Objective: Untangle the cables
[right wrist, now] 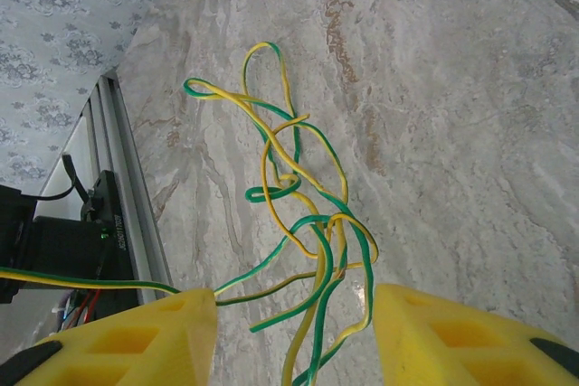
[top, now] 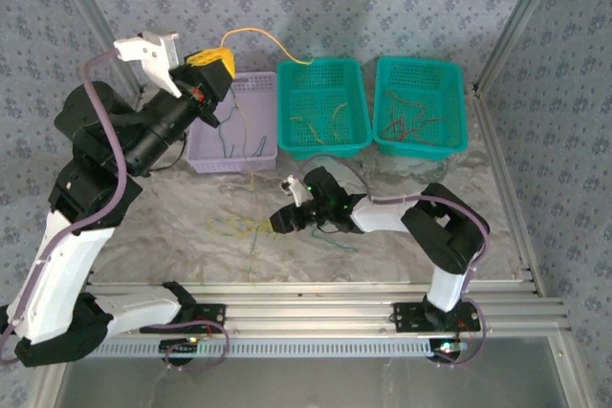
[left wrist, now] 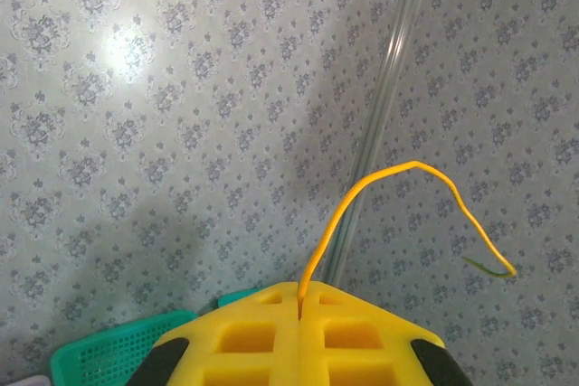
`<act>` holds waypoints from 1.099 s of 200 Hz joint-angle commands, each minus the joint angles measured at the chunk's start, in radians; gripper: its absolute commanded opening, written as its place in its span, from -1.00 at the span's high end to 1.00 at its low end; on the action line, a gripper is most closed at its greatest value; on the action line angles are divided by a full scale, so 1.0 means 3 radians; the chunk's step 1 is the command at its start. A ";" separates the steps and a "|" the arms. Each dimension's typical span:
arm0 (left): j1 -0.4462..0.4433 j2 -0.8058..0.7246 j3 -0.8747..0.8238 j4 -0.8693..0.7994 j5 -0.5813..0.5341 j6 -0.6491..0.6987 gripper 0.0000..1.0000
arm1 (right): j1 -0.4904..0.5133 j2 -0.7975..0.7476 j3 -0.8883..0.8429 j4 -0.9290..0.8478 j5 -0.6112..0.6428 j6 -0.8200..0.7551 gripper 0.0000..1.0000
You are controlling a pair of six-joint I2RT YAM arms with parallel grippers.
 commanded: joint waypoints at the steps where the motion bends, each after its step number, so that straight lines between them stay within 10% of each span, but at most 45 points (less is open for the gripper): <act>1: 0.0008 -0.0040 -0.0007 0.0325 -0.0016 0.0135 1.00 | -0.0075 0.0040 0.0040 0.0036 -0.0184 0.0077 -0.01; 220: 0.0051 0.0509 -0.0280 0.1019 -0.0852 0.0820 1.00 | 0.0036 -0.0062 -0.0054 -0.0182 0.0159 0.0097 -0.12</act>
